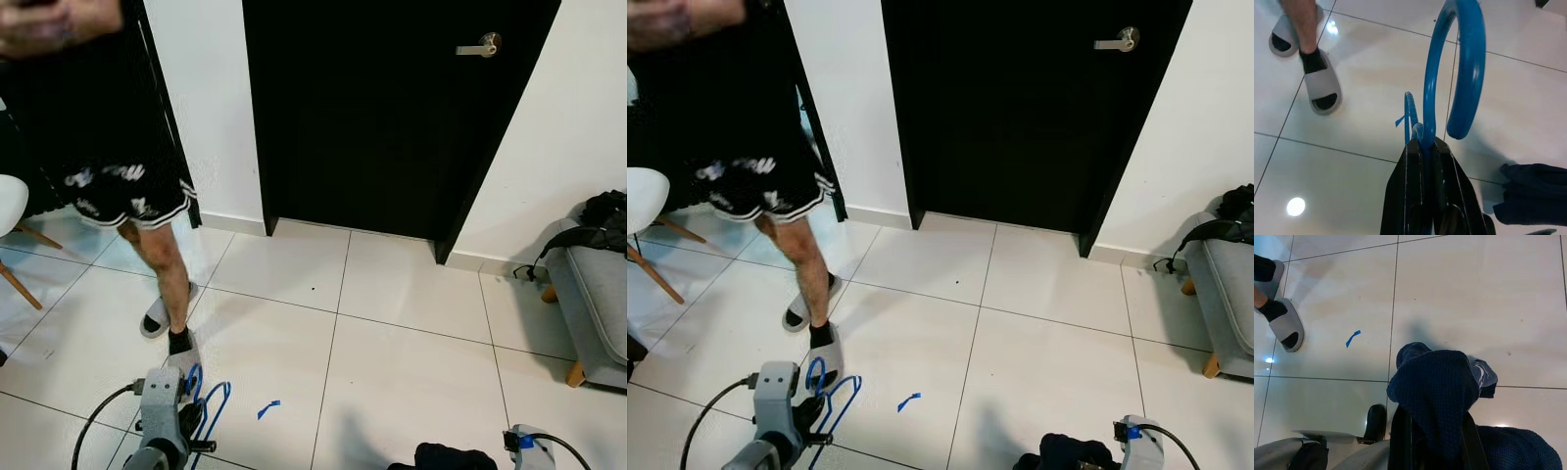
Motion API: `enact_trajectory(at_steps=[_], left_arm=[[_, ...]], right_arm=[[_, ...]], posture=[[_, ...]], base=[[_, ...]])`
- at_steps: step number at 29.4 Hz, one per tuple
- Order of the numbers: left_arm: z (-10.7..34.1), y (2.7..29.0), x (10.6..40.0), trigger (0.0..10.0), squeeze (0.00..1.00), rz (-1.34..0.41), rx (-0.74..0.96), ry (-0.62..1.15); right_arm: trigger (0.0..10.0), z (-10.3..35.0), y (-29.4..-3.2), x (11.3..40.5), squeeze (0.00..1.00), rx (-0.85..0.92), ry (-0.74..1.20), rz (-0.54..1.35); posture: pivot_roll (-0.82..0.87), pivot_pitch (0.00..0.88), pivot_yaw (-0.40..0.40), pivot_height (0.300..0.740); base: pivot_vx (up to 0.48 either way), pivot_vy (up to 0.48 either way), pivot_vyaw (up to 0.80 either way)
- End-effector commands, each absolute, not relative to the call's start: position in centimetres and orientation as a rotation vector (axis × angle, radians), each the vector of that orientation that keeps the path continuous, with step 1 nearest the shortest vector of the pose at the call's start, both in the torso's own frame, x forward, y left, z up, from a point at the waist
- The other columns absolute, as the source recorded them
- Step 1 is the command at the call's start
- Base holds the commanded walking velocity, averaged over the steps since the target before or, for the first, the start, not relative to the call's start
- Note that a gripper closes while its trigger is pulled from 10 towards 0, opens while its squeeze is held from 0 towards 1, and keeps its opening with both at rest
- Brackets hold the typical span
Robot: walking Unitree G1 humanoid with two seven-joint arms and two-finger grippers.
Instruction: Hang hanger
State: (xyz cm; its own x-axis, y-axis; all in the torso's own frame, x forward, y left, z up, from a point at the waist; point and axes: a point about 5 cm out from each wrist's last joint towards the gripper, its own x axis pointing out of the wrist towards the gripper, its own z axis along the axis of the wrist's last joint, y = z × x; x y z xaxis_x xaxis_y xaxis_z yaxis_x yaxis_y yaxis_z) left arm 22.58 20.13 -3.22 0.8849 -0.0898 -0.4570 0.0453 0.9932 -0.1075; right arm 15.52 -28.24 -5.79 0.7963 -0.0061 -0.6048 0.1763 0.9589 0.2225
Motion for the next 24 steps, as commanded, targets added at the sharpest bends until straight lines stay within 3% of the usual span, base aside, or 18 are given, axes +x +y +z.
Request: enact_trajectory(at_steps=[1,24], left_arm=[[-3.7,20.7,22.0,10.0,0.00,-0.066,-0.079,0.508],[-2.7,20.8,23.4,10.0,0.00,-0.054,-0.078,0.467]], right_arm=[[10.0,-5.7,-28.4,15.5,0.00,0.270,0.640,-0.105],[10.0,-5.1,-29.3,16.2,0.00,0.265,0.628,-0.099]], posture=[[0.04,0.087,-0.001,0.740],[0.05,0.091,-0.029,0.740]], base=[[0.000,0.000,0.00],[0.000,0.000,0.00]])
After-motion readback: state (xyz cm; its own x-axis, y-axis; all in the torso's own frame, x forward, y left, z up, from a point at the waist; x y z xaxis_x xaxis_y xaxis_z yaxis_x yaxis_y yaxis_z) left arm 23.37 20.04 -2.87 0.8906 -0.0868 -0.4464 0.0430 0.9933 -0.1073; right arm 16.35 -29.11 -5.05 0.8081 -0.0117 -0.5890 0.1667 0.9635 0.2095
